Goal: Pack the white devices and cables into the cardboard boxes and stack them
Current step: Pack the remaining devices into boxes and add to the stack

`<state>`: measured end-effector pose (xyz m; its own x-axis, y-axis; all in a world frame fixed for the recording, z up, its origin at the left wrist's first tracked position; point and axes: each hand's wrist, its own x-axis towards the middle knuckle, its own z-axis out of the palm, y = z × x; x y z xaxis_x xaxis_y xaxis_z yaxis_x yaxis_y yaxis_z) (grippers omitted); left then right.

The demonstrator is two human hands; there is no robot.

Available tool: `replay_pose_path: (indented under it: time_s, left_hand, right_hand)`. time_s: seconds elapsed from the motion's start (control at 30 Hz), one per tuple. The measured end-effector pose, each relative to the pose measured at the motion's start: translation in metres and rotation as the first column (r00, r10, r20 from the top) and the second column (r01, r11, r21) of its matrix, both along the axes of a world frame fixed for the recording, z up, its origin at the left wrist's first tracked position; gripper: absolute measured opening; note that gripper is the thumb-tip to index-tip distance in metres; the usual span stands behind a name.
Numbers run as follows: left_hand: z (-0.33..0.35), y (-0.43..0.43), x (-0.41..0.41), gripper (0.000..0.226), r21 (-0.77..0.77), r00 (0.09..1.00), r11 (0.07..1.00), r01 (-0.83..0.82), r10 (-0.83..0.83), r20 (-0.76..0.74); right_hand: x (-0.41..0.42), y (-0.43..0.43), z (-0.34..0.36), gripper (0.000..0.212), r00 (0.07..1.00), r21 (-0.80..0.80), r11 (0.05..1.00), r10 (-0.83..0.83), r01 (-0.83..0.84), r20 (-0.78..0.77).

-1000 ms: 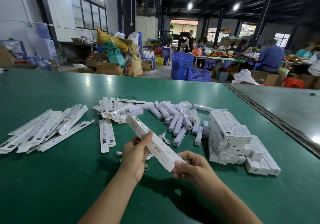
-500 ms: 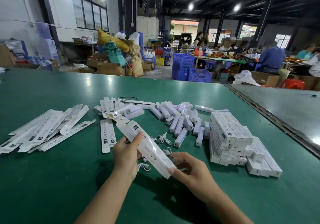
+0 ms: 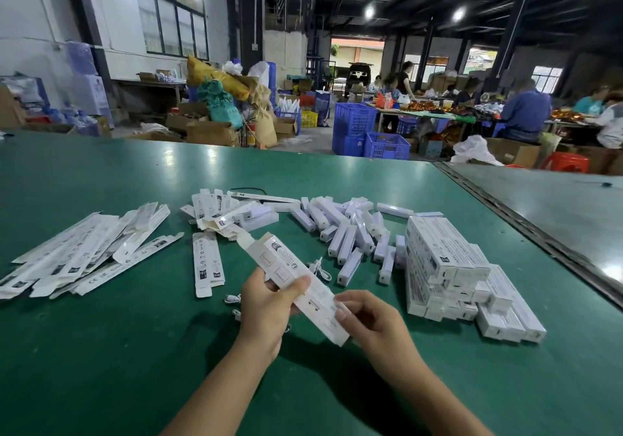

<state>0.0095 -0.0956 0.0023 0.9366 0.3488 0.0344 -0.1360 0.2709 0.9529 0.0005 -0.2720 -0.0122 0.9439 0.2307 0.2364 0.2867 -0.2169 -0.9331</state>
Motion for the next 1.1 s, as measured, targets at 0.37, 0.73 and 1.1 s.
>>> replay_pose_path:
  time_s: [0.37, 0.73, 1.1]
  left_hand:
    - [-0.009, -0.017, -0.011, 0.087, 0.156, 0.947, 0.958, 0.241, -0.267, 0.179]
    - [-0.016, -0.017, -0.017, 0.084, 0.474, 0.913, 0.839, 0.269, -0.379, 0.153]
    - [-0.02, -0.013, -0.007, 0.101, 0.349, 0.955, 0.927, 0.137, -0.217, 0.203]
  right_hand:
    - [0.001, -0.001, 0.008, 0.017, 0.975, 0.375, 0.926, 0.049, 0.037, -0.217]
    - [0.003, -0.005, 0.01, 0.024, 0.929, 0.529, 0.848, 0.232, -0.048, -0.289]
    - [0.003, -0.007, 0.01, 0.045, 0.944, 0.308, 0.929, 0.271, -0.206, -0.186]
